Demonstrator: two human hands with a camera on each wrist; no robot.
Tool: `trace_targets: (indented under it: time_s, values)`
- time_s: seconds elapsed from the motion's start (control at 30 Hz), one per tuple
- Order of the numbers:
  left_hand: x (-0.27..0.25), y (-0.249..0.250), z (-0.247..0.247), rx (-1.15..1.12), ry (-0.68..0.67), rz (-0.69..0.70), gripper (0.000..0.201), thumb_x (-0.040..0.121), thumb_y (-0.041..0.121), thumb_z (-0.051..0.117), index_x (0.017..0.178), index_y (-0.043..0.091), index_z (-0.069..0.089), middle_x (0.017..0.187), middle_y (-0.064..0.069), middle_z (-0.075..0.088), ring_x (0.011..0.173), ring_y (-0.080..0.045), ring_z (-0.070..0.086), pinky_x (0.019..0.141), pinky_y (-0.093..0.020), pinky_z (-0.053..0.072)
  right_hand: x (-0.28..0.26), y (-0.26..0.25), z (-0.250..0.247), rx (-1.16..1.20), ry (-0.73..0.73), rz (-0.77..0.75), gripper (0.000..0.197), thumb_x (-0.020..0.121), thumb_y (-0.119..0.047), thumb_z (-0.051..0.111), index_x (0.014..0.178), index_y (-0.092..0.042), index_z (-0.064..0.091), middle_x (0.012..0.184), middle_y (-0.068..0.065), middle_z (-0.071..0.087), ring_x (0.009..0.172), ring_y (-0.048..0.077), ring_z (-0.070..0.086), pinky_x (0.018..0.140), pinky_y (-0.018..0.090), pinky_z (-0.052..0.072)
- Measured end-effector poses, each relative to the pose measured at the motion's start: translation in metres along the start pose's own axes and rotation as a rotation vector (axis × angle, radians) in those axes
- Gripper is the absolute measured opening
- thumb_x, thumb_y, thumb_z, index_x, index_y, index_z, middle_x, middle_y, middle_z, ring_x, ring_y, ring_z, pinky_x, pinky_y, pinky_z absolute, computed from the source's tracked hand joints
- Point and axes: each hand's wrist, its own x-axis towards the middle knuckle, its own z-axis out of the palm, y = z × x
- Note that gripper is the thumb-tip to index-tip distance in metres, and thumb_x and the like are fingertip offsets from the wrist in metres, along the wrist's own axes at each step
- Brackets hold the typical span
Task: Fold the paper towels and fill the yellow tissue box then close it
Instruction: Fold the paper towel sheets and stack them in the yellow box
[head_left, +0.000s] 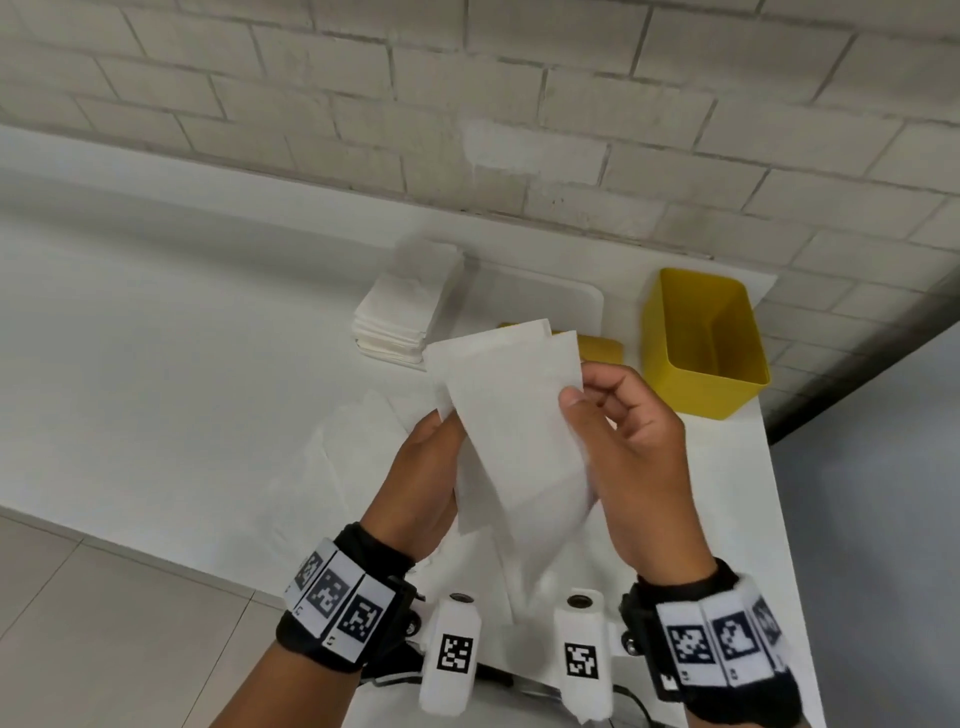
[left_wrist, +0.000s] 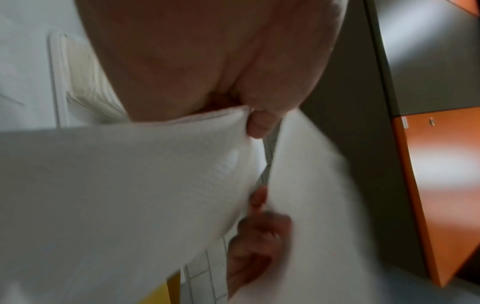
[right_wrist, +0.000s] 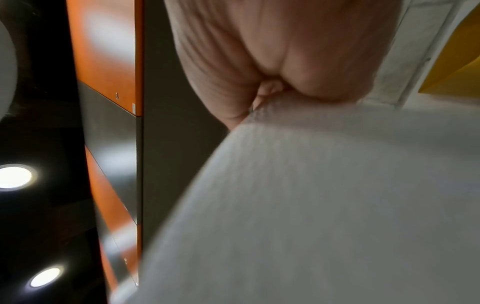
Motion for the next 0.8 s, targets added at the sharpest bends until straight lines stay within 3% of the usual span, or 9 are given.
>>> trace_targets:
  time_s: [0.13,0.2,0.3,0.43,0.5,0.6,0.8]
  values:
    - [-0.004,-0.002,0.005,0.002,-0.087,0.022,0.036,0.102,0.032,0.052,0.129,0.013,0.066,0.124,-0.006,0.074,0.119,-0.022,0.068,0.104,-0.038,0.053,0.004,0.007,0.010,-0.003,0.137,0.035,0.024,0.095,-0.013,0.070,0.112,-0.028,0.066,0.092,0.004,0.074,0.083,0.022,0.070,0.078,0.042,0.057]
    - [-0.005,-0.001,0.007,-0.006,-0.119,0.041,0.039,0.098,0.041,0.056,0.126,0.017,0.067,0.123,-0.003,0.075,0.117,-0.019,0.069,0.103,-0.035,0.053,0.004,0.007,0.011,-0.019,0.162,0.031,0.027,0.094,-0.015,0.070,0.116,-0.030,0.063,0.088,0.000,0.072,0.074,0.015,0.066,0.071,0.034,0.056]
    - [-0.005,-0.001,0.009,-0.024,-0.148,0.060,0.051,0.092,0.051,0.045,0.132,0.024,0.062,0.127,0.002,0.073,0.121,-0.015,0.067,0.104,-0.034,0.052,0.002,0.006,0.011,-0.012,0.181,0.031,0.030,0.094,-0.014,0.070,0.118,-0.030,0.061,0.085,-0.003,0.070,0.070,0.008,0.064,0.065,0.020,0.053]
    - [-0.006,0.000,0.013,-0.120,-0.186,0.071,0.057,0.089,0.057,0.039,0.134,0.028,0.058,0.131,0.002,0.071,0.123,-0.014,0.066,0.100,-0.030,0.055,0.002,0.007,0.010,-0.027,0.185,0.028,0.032,0.094,-0.015,0.070,0.120,-0.030,0.060,0.084,-0.003,0.069,0.071,0.006,0.065,0.066,0.018,0.051]
    - [-0.006,0.000,0.015,-0.131,-0.198,0.087,0.058,0.091,0.058,0.035,0.136,0.028,0.056,0.134,0.002,0.069,0.127,-0.015,0.063,0.105,-0.032,0.052,0.002,0.007,0.008,-0.030,0.179,0.022,0.032,0.094,-0.015,0.070,0.120,-0.030,0.060,0.084,-0.003,0.069,0.072,0.007,0.065,0.066,0.018,0.051]
    - [-0.006,0.000,0.016,-0.119,-0.219,0.091,0.053,0.089,0.055,0.038,0.129,0.028,0.061,0.128,0.004,0.072,0.122,-0.013,0.066,0.104,-0.031,0.054,0.002,0.008,0.006,-0.031,0.173,0.012,0.034,0.094,-0.015,0.071,0.122,-0.031,0.059,0.085,-0.001,0.070,0.074,0.007,0.067,0.068,0.016,0.052]
    - [-0.005,-0.002,0.016,-0.052,-0.198,0.037,0.039,0.100,0.047,0.048,0.126,0.025,0.067,0.130,-0.002,0.071,0.124,-0.019,0.065,0.111,-0.043,0.046,0.002,0.008,0.004,-0.018,0.178,0.003,0.040,0.093,-0.015,0.071,0.126,-0.030,0.055,0.081,-0.005,0.069,0.068,0.000,0.065,0.065,0.012,0.049]
